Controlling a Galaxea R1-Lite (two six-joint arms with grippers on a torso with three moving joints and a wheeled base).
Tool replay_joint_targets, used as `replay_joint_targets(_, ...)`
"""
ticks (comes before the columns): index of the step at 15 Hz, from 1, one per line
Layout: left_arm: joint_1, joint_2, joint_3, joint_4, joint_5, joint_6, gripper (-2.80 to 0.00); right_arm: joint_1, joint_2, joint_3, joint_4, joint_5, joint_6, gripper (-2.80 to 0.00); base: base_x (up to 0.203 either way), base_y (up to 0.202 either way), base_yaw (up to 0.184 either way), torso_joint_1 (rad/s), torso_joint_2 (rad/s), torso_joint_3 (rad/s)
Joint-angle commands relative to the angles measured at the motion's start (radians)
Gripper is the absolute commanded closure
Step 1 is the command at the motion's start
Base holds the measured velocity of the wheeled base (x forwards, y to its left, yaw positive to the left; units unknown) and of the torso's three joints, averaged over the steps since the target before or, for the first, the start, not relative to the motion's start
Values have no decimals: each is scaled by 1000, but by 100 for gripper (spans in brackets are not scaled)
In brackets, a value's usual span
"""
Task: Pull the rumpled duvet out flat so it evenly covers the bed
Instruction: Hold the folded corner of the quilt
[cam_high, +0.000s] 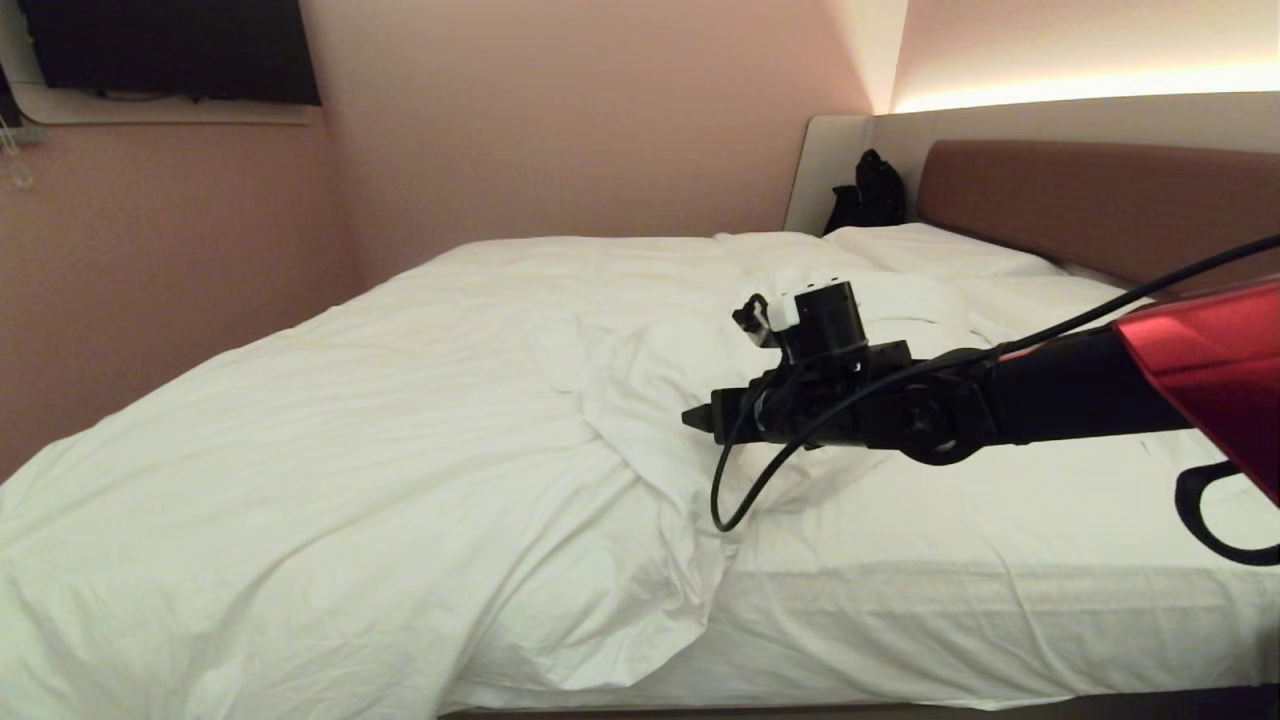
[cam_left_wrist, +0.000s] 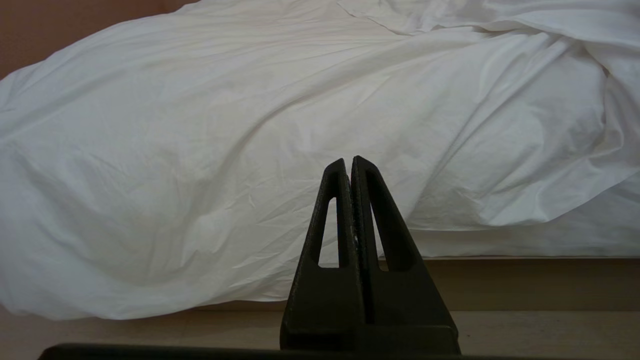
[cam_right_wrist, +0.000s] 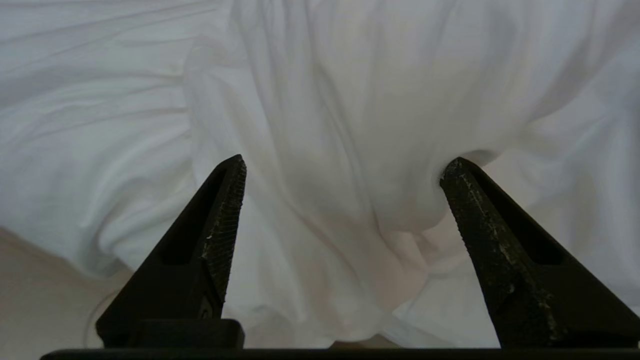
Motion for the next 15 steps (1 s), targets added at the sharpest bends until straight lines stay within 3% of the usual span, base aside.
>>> replay_joint_targets(1, 0, 0, 0, 0, 0, 0, 0, 15, 69, -7, -39, -151, -45, -280, 0, 0, 0, 0, 0, 0)
replay_joint_targets(9, 0, 0, 0, 0, 0, 0, 0, 42, 104, 28, -140, -235, -103, -280, 0, 0, 0, 0, 0, 0)
replay_joint_targets(15, 0, 0, 0, 0, 0, 0, 0, 13, 239, -113, -135, -237, -119, -280, 0, 0, 0, 0, 0, 0)
